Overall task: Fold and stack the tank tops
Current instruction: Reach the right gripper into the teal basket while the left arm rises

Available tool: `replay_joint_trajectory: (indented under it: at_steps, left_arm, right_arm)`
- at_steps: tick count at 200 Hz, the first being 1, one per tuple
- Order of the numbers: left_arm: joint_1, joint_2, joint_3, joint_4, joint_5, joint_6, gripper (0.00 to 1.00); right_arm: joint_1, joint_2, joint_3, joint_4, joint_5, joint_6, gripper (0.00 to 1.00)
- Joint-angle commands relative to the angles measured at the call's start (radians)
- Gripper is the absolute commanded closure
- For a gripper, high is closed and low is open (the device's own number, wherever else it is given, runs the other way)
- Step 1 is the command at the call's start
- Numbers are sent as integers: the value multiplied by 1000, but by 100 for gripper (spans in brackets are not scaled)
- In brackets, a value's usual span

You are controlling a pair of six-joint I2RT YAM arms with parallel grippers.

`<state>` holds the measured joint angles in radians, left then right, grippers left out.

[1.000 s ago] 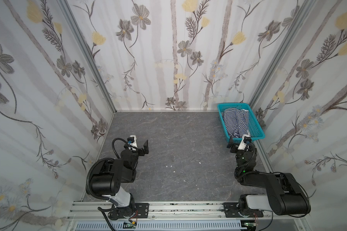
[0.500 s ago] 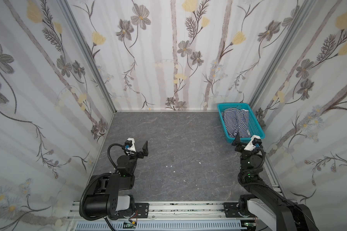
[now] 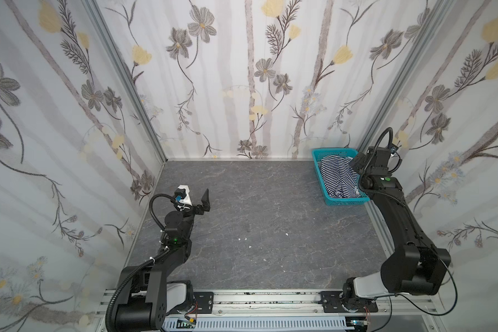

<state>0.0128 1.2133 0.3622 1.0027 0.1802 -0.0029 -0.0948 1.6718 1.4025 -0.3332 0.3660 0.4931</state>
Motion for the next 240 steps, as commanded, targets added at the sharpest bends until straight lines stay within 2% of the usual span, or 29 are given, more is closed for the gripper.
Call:
replay_joint_trajectory:
  at_steps: [1, 19, 40, 68, 112, 172, 240]
  left_arm:
    - [2, 11, 148, -408, 58, 62, 0]
    - [0, 40, 280, -645, 103, 131, 0]
    - [-6, 112, 422, -898, 144, 160, 0]
    - [-41, 188, 502, -1079, 101, 214, 0]
    - [-99, 195, 465, -1142, 93, 266, 0]
    - [-154, 164, 446, -1168, 145, 254, 0]
    - [-178, 146, 439, -1173, 190, 244, 1]
  right_arm:
    - [-22, 88, 94, -92, -132, -44, 0]
    - [-43, 172, 178, -101, -208, -68, 0]
    - [-49, 278, 298, -136, -238, -100, 1]
    - [-52, 430, 482, -238, -245, -119, 6]
    - [-66, 590, 584, -277, -295, -138, 13]
    - [-68, 723, 662, -308, -269, -148, 28]
    - [-68, 785, 660, -359, -205, -154, 33]
